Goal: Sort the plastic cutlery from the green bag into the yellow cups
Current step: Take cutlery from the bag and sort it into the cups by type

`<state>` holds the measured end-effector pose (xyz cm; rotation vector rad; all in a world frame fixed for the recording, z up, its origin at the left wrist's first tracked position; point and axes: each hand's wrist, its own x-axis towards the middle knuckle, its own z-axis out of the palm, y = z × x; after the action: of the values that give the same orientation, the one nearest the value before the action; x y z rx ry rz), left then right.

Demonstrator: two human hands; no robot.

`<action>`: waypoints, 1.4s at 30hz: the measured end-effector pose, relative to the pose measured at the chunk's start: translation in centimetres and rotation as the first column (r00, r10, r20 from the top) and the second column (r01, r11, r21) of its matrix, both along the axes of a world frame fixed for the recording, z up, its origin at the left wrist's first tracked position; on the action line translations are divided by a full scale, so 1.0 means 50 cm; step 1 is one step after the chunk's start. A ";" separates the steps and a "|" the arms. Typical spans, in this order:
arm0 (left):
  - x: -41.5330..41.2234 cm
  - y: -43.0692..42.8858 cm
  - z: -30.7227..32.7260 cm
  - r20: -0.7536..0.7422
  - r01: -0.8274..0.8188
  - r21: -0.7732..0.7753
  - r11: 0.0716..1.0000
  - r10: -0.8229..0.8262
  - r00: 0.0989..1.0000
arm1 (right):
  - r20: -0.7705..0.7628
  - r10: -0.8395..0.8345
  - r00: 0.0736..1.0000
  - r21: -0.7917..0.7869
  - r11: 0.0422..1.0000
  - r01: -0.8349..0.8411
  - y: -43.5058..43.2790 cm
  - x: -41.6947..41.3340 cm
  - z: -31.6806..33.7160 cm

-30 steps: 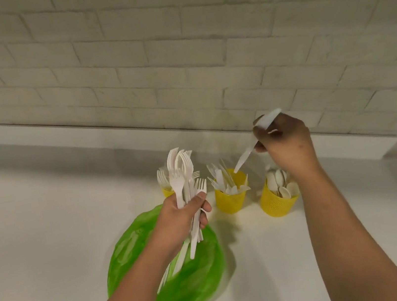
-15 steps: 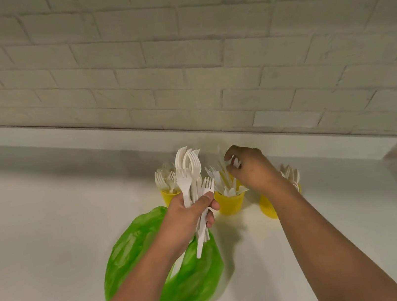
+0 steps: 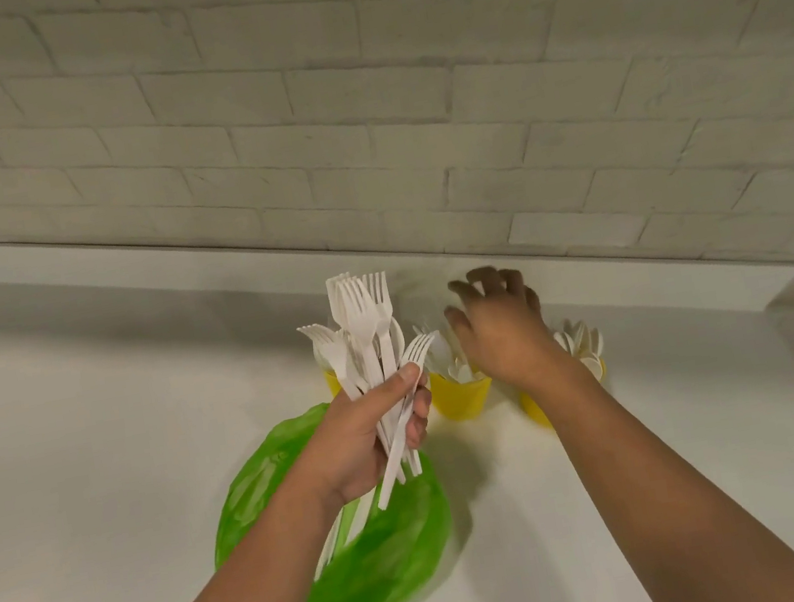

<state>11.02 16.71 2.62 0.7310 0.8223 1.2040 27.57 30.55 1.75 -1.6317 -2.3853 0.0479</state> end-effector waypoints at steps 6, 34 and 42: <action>-0.011 0.005 -0.003 0.033 0.011 0.024 1.000 -0.011 0.999 | -0.771 0.014 0.637 -0.339 0.838 -0.428 -0.120 -0.025 0.106; -0.024 0.010 0.008 -0.909 0.029 0.407 0.913 0.402 0.108 | -0.946 -0.320 0.043 -0.291 0.788 -0.542 -0.180 -0.065 0.056; -0.008 0.002 0.006 -0.844 0.006 0.436 0.900 0.406 0.351 | -0.808 -0.554 -0.202 -0.261 0.643 -0.720 -0.192 -0.054 0.063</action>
<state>10.61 16.83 2.92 1.7761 1.7061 1.1151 24.87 20.93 4.90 -0.5805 -0.8285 1.9429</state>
